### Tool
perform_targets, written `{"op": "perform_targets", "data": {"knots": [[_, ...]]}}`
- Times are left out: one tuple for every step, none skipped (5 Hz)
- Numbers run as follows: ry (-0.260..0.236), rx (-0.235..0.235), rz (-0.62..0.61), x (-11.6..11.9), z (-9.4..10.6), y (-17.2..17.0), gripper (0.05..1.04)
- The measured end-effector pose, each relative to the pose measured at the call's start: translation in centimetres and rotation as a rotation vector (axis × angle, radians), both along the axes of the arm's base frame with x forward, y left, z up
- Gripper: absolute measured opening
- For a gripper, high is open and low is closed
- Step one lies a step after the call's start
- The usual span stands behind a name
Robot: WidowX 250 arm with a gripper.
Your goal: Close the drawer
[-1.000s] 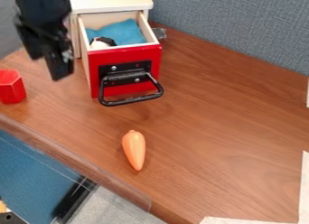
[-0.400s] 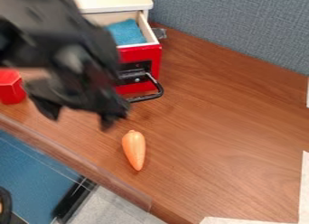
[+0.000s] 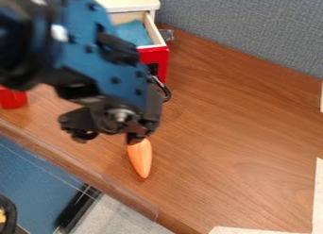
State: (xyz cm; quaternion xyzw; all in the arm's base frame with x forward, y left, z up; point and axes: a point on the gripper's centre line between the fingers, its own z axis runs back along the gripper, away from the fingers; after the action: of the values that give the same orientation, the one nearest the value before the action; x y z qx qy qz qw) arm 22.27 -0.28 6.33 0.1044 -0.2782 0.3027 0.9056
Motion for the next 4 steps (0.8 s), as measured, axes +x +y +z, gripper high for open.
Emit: {"op": "perform_targets", "data": {"knots": [[-0.038, -0.005, 0.017, 1.5, -0.7, 0.6, 1.000], [-0.059, -0.022, 0.032, 3.0, -0.8, 1.1, 1.000], [-0.070, -0.026, 0.029, 3.9, -0.9, 1.0, 1.000], [-0.088, -0.040, 0.046, 4.8, -0.9, 0.8, 1.000]]}}
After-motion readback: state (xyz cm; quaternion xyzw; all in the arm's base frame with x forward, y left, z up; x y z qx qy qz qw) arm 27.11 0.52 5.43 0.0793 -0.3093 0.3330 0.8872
